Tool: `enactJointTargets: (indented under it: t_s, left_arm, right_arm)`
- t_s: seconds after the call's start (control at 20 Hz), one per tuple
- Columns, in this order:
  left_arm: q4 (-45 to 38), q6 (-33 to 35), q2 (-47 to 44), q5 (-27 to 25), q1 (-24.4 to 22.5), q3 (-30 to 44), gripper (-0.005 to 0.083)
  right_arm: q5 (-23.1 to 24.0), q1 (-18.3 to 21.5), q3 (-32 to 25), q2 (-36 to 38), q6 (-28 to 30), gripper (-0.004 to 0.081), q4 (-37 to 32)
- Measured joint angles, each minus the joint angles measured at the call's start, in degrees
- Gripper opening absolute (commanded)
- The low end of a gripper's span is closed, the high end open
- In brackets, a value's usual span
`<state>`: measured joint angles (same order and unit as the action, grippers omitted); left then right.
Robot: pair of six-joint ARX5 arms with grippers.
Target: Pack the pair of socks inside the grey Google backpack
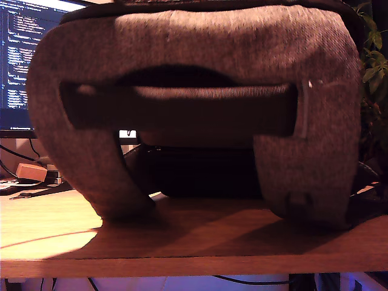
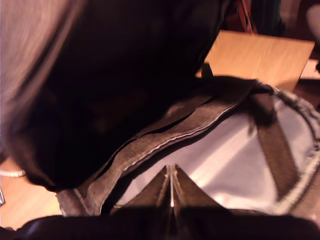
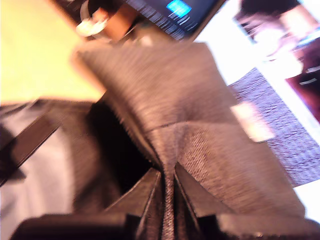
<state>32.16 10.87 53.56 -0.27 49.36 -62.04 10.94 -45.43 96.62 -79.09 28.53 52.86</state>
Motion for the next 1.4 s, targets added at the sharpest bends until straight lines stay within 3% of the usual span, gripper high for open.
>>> enactJointTargets:
  t_s: [0.4,0.85,0.95,1.1,1.25,1.4]
  left_arm:
    - [1.3,-1.7,-3.2,0.1,0.0,0.0,-0.0024]
    - [1.3,-1.7,-3.2,0.0,0.0,0.0,-0.0024]
    - [1.3,-1.7,-3.2,0.0,0.0,0.0,-0.0024]
    - [1.9,-1.7,-3.2,-0.1,0.0,0.0,-0.0024]
    - [2.3,-1.7,-3.2,-0.1,0.0,0.0,-0.0024]
    - [3.1,-1.7,-3.1,-0.1,-0.7,0.0,-0.0024]
  right_arm:
    - [-7.4,3.7,-16.6,-1.0,-1.9,-0.0012,-9.5]
    - [-13.6,4.9,-24.1,-6.2,-4.7,-0.0011,-13.2]
    - [-16.2,4.9,-24.5,-8.1,-4.7,0.0085,-12.1]
    - [-18.1,4.9,-24.5,-8.7,-7.8,0.0376,-10.4]
    - [-18.5,4.9,-24.5,-8.1,-11.1,0.0459,-8.4]
    - [-18.5,4.9,-24.5,-5.4,-12.0,0.0464,-7.3]
